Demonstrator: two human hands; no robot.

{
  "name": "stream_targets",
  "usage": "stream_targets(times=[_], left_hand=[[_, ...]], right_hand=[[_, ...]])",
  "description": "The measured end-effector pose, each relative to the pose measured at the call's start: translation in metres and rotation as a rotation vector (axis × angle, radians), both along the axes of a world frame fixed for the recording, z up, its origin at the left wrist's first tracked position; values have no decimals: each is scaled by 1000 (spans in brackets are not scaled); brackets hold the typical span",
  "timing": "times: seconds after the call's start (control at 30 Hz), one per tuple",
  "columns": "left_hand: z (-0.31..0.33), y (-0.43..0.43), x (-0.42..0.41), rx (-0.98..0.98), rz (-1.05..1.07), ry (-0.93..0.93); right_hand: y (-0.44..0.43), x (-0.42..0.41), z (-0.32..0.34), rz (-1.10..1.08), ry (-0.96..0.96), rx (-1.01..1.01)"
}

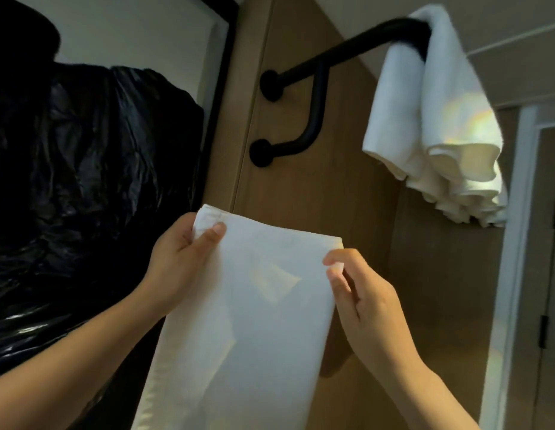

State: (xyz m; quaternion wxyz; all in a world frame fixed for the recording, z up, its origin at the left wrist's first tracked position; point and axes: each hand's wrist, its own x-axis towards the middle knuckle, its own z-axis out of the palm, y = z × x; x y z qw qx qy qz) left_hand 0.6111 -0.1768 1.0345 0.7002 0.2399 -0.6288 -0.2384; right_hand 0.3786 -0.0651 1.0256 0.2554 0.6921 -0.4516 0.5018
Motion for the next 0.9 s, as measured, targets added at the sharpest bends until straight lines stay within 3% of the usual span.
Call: stream_targets(times=[0.27, 0.47, 0.57, 0.7, 0.9], left_hand=[[30, -1, 36, 24, 36, -23], [85, -15, 51, -5, 240, 88], [118, -23, 53, -144, 311, 117], [166, -25, 49, -350, 316, 104], [228, -26, 34, -404, 298, 101]], right_hand=[[-6, 30, 22, -29, 55, 253], [-16, 37, 85, -51, 176, 182], [-24, 43, 126, -52, 200, 120], [-26, 47, 179, -100, 224, 8], [-20, 35, 243, -254, 280, -84]])
